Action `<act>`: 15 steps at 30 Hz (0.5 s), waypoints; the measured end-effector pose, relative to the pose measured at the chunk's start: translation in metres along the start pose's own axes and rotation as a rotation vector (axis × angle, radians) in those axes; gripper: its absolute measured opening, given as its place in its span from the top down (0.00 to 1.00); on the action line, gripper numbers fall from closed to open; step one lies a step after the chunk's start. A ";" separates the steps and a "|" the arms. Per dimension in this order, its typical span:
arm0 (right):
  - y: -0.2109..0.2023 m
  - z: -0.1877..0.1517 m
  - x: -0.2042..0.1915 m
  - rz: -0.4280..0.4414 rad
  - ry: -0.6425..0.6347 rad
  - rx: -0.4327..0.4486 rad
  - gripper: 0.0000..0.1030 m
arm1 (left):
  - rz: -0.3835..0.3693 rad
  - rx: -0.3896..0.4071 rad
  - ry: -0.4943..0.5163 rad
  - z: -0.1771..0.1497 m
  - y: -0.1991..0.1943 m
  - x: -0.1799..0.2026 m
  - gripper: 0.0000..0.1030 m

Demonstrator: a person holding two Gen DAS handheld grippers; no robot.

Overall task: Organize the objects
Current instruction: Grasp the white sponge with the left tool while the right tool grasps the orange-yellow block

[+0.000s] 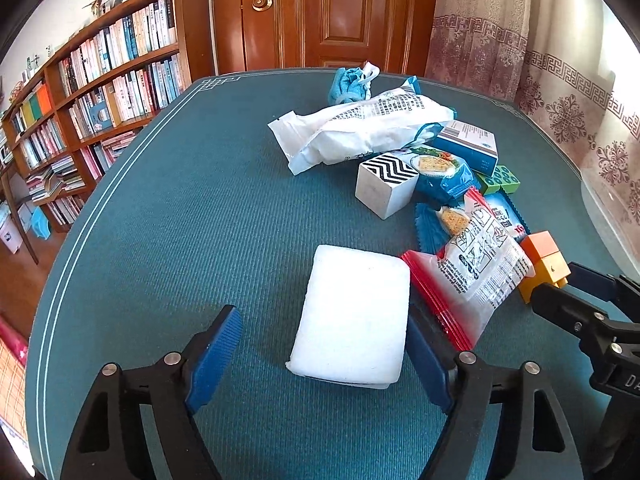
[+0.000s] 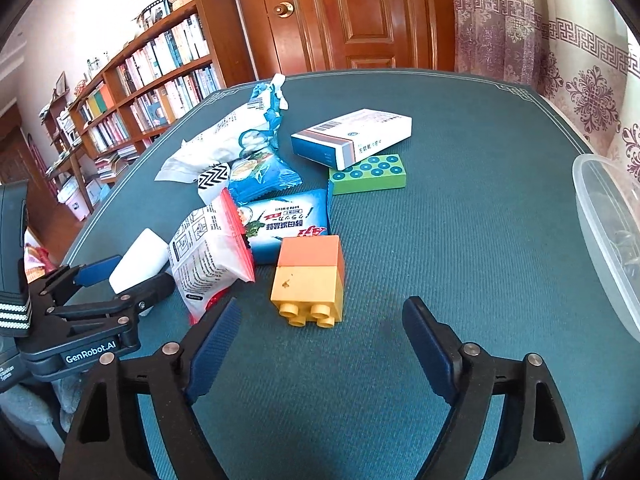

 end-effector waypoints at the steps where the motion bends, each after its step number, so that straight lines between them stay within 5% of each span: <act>1: 0.002 0.002 0.000 0.007 0.005 -0.006 0.29 | -0.001 0.004 -0.002 0.000 0.000 0.000 0.23; 10: 0.010 0.011 -0.003 -0.008 0.002 -0.009 0.62 | -0.004 0.023 -0.011 0.000 -0.002 -0.002 0.39; 15: 0.007 0.008 -0.005 -0.005 -0.004 -0.005 0.66 | -0.007 0.030 -0.007 0.000 -0.002 -0.001 0.47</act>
Point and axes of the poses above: each gripper's, at about its wrist camera, not at the fingertips, and y roughly the way its jaws point, x to its right, z to its top, the point moved 2 cm from there along y, roughly the way its jaws point, and after that the axes turned 15 degrees about -x, right-handed, at the moved point
